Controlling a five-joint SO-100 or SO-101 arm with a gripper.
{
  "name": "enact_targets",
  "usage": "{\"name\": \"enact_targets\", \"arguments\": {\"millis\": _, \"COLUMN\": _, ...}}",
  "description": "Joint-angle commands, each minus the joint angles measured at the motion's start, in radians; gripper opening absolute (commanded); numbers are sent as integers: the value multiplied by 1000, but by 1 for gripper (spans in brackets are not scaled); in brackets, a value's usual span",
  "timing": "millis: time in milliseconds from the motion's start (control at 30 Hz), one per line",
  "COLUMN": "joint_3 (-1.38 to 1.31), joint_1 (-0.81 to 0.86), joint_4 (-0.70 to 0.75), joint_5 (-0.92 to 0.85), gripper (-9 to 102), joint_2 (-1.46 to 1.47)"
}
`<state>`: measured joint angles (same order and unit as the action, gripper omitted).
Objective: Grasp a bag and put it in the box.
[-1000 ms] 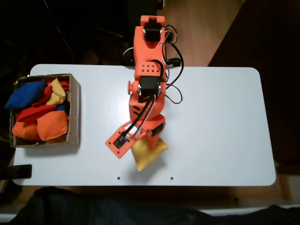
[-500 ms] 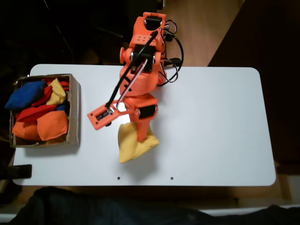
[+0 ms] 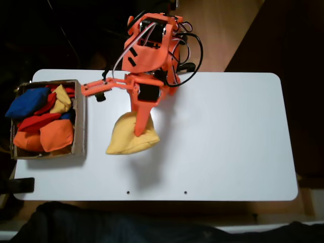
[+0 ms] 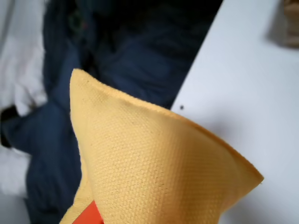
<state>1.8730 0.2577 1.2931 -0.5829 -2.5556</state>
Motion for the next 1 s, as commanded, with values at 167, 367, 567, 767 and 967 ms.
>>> {"name": "enact_targets", "arguments": {"millis": 167, "joint_3": -55, "joint_1": 107, "joint_4": 37, "joint_5": 63, "gripper": 9, "joint_2": -109}}
{"name": "enact_targets", "arguments": {"millis": 367, "joint_3": -97, "joint_1": 238, "joint_4": 40, "joint_5": 130, "gripper": 9, "joint_2": -112}}
{"name": "enact_targets", "arguments": {"millis": 567, "joint_3": -126, "joint_1": 362, "joint_4": 35, "joint_5": 232, "gripper": 9, "joint_2": -137}}
{"name": "enact_targets", "arguments": {"millis": 767, "joint_3": -163, "joint_1": 466, "joint_4": 26, "joint_5": 325, "gripper": 9, "joint_2": -164}}
{"name": "enact_targets", "arguments": {"millis": 967, "joint_3": -201, "joint_1": 518, "joint_4": 23, "joint_5": 339, "gripper": 9, "joint_2": -138}}
